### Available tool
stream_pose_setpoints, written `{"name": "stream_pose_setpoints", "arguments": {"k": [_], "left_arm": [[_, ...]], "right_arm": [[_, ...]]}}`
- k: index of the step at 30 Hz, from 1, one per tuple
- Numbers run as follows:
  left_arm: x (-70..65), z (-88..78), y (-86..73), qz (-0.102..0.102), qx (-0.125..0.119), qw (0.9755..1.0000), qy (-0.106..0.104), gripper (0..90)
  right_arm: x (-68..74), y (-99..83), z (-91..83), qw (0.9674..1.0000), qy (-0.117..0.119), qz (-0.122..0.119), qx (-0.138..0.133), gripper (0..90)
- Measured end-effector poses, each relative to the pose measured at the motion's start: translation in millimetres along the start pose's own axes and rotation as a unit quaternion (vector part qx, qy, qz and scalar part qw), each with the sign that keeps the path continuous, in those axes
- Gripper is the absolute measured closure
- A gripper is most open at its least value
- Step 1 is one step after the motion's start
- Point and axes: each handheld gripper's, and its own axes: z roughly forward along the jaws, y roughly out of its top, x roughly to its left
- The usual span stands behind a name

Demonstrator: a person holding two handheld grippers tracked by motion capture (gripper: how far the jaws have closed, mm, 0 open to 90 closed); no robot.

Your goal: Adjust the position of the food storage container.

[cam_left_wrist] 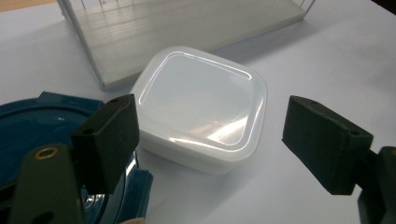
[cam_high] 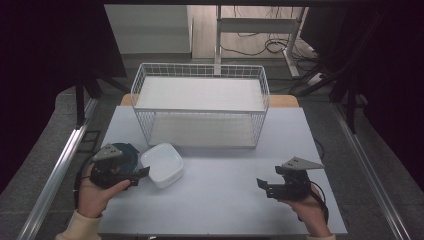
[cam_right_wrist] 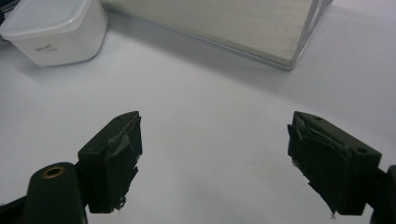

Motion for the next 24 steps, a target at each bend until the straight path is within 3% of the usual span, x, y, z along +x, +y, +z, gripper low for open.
{"name": "stream_pose_setpoints", "arguments": {"k": [13,15,20,24], "left_arm": [[1.8,-0.7,-2.1,0.0,0.005,1.0,0.0,19.8],[3.4,-5.8,-1.9,-0.002,0.004,0.9999,0.011,20.6],[5.9,-18.5,0.4,-0.003,-0.006,0.9999,0.015,22.3],[20.3,-29.3,5.8,-0.01,-0.003,0.9998,0.019,25.7]], "right_arm": [[0.8,-0.2,1.4,1.0,-0.004,0.0,0.005,17.7],[1.0,0.8,4.9,1.0,-0.004,-0.001,0.008,17.7],[4.3,2.8,6.5,0.9999,-0.004,-0.011,0.013,17.7],[8.0,5.9,6.8,0.9998,-0.002,-0.018,0.013,17.7]]}}
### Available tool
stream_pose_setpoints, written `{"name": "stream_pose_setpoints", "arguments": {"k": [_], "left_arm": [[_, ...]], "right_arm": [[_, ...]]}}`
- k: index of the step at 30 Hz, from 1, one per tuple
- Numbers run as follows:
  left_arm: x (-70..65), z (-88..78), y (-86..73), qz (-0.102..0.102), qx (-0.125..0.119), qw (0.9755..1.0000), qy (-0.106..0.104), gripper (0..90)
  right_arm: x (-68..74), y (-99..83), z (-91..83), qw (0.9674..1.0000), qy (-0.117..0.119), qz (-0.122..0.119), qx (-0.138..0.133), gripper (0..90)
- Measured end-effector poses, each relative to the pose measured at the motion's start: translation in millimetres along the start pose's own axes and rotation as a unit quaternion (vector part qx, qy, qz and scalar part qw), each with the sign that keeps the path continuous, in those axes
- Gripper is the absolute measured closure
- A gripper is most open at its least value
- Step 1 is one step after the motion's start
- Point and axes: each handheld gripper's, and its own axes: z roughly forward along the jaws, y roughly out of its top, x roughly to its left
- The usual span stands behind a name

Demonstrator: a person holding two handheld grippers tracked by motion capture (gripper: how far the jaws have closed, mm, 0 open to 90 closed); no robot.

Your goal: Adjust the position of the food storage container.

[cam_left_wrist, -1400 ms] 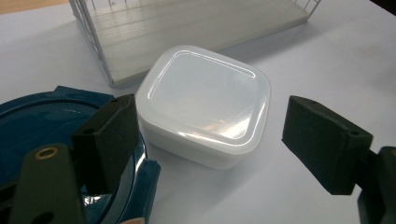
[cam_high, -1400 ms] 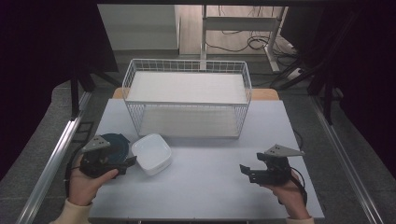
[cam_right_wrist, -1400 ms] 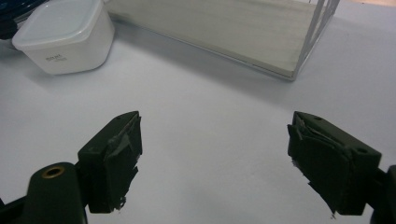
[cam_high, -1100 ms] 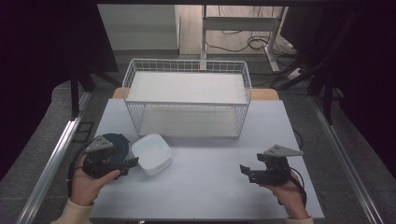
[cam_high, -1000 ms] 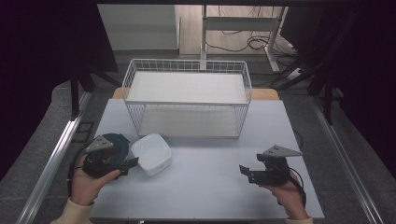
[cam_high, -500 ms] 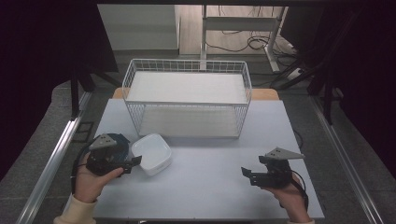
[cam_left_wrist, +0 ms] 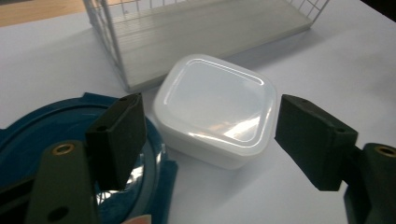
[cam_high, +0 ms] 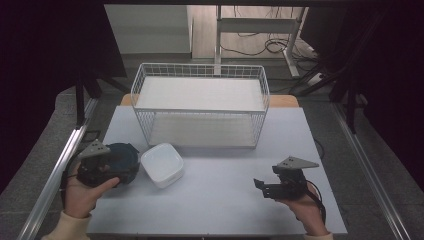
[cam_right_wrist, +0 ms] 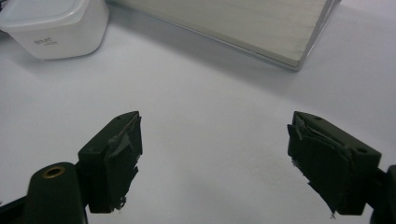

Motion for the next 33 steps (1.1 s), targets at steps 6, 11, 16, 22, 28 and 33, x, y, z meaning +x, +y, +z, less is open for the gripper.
{"name": "stream_pose_setpoints", "arguments": {"k": [6,11,16,22,28,33], "left_arm": [[25.7,-0.6,7.8,-0.009,0.011,0.9997,0.021,32.0],[55.2,10.5,17.9,-0.014,0.025,0.9988,0.039,41.8],[77.8,26.6,28.1,-0.015,0.042,0.9978,0.048,54.2],[96.9,46.3,38.9,-0.017,0.07,0.996,0.053,72.4],[117.6,68.8,41.0,-0.035,0.12,0.9906,0.056,86.8],[129.4,83.9,35.1,-0.04,0.155,0.9856,0.053,90.0]], "right_arm": [[-0.3,-0.3,0.1,1.0,-0.004,0.0,0.003,17.7],[-0.4,-0.6,0.2,1.0,-0.007,0.003,0.004,17.7],[1.0,-0.9,1.3,1.0,-0.007,0.0,0.006,17.7],[0.0,-1.7,2.0,0.9999,-0.011,0.002,0.009,17.7],[-1.6,-2.9,3.2,0.9998,-0.014,0.005,0.012,17.7],[-2.3,-3.6,3.8,0.9998,-0.016,0.007,0.013,17.7]]}}
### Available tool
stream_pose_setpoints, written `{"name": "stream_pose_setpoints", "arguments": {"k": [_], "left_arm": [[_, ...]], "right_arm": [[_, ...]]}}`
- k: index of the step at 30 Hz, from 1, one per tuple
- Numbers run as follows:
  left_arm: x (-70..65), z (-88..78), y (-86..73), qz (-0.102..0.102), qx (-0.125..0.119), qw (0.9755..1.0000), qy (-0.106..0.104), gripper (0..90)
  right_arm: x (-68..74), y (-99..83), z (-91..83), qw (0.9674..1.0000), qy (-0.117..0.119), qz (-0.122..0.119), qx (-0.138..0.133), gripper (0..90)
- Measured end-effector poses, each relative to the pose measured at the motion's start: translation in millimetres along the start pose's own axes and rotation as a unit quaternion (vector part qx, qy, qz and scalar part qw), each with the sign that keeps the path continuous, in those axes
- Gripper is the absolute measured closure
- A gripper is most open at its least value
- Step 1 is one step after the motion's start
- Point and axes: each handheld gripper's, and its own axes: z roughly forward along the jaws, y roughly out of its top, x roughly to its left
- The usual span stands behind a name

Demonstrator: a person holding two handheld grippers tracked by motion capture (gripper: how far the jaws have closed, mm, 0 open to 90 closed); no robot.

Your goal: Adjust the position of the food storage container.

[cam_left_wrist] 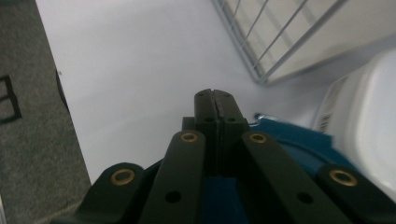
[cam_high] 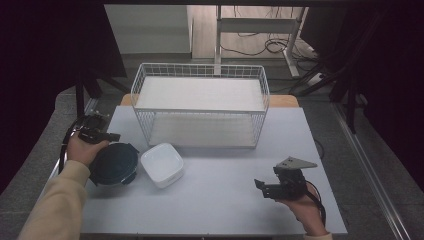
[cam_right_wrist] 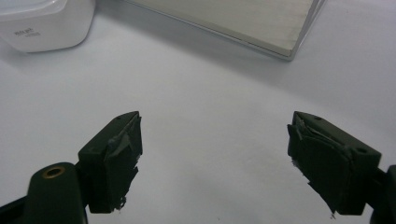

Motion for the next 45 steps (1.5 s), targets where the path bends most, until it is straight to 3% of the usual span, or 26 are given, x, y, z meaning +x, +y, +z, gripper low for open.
{"name": "stream_pose_setpoints", "arguments": {"k": [4,18,33,42,45], "left_arm": [[6.0,4.7,-2.3,-0.01,-0.001,0.9999,-0.011,90.0],[11.5,13.3,0.5,0.003,0.014,0.9998,-0.014,90.0],[1.5,7.2,-12.5,0.025,0.013,0.9992,-0.028,90.0],[-9.2,-0.5,-31.7,0.028,-0.001,0.9987,-0.044,90.0],[-16.8,-3.6,-37.3,0.04,0.002,0.9981,-0.046,90.0]], "right_arm": [[-0.3,-0.3,0.5,1.0,-0.001,0.0,0.0,17.7],[-0.8,-2.6,4.3,1.0,-0.006,0.0,0.008,17.7],[1.4,-4.2,7.4,0.9998,-0.007,-0.002,0.016,17.7],[3.3,-4.6,8.9,0.9998,-0.005,-0.004,0.019,17.7],[3.9,-4.6,9.4,0.9998,-0.006,-0.006,0.019,17.6]]}}
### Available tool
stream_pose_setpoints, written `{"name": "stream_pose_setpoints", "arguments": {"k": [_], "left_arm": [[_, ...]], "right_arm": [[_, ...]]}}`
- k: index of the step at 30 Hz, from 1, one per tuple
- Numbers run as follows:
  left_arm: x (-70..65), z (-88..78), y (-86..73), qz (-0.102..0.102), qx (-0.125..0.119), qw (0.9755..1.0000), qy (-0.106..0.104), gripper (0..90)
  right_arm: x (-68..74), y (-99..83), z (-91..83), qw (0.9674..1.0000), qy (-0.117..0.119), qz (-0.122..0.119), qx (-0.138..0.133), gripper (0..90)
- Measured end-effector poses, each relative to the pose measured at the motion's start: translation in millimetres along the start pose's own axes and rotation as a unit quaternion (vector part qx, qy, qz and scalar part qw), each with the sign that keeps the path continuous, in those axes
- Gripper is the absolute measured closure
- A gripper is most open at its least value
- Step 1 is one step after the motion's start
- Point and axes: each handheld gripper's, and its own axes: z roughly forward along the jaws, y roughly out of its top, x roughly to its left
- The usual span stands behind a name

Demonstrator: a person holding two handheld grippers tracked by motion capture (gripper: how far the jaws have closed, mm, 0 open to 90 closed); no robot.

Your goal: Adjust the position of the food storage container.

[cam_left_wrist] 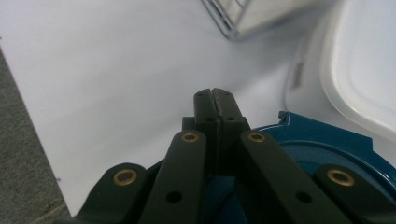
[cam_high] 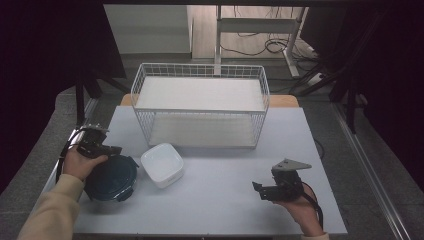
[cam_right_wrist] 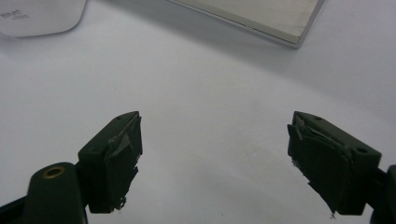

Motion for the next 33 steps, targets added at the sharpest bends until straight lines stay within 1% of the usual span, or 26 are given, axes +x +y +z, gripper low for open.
{"name": "stream_pose_setpoints", "arguments": {"k": [3,11,17,18,19,20,21,22,23,25,26,27,28,31,33], "left_arm": [[-7.6,-1.8,-4.9,0.009,0.001,0.9999,-0.007,90.0],[-23.1,-6.9,-20.3,0.021,-0.006,0.9995,-0.025,90.0],[-36.4,-9.6,-27.1,0.035,0.0,0.9988,-0.035,90.0],[-39.1,-9.9,-28.2,0.037,0.001,0.9983,-0.045,90.0],[-40.6,-10.0,-28.8,0.036,-0.001,0.9975,-0.06,90.0],[-43.4,-9.7,-29.4,0.033,-0.004,0.9963,-0.08,90.0],[-47.2,-9.6,-29.9,0.038,-0.005,0.9961,-0.08,90.0],[-50.8,-10.1,-29.5,0.047,-0.004,0.9966,-0.067,90.0],[-52.9,-10.6,-28.7,0.054,-0.001,0.9968,-0.059,90.0],[-54.6,-11.0,-27.3,0.06,0.003,0.9969,-0.051,90.0],[-54.7,-12.1,-26.9,0.064,0.004,0.9971,-0.041,90.0],[-54.1,-14.4,-27.3,0.067,0.001,0.9974,-0.025,90.0],[-52.9,-17.1,-27.8,0.066,-0.004,0.9977,-0.016,90.0],[-39.1,-36.6,-34.9,0.037,-0.035,0.9987,0.0,90.0],[-28.2,-49.3,-44.0,0.007,-0.049,0.9986,0.015,90.0]], "right_arm": [[1.3,0.2,0.3,1.0,0.001,0.0,0.002,17.7],[1.8,-0.4,1.4,1.0,0.002,-0.001,0.005,17.6],[4.0,-0.4,2.8,1.0,0.003,-0.003,0.008,17.5],[4.3,-0.3,2.8,1.0,0.003,-0.004,0.008,17.5],[4.6,-0.3,3.2,1.0,0.003,-0.004,0.008,17.5],[4.6,-0.4,3.4,0.9999,0.003,-0.004,0.009,17.5],[4.6,-0.5,3.7,0.9999,0.003,-0.004,0.009,17.5],[4.6,-0.6,3.8,0.9999,0.003,-0.005,0.01,17.5],[4.6,-0.7,4.0,0.9999,0.003,-0.005,0.01,17.5],[4.5,-0.8,4.1,0.9999,0.004,-0.005,0.011,17.4],[4.4,-0.9,4.1,0.9999,0.003,-0.005,0.011,17.4],[4.4,-0.8,3.9,0.9999,0.003,-0.005,0.01,17.4],[4.3,-0.8,3.6,0.9999,0.003,-0.005,0.01,17.4],[3.5,-0.7,3.4,1.0,0.002,-0.004,0.009,17.4],[3.4,-1.1,4.0,0.9999,0.001,-0.004,0.01,17.4]]}}
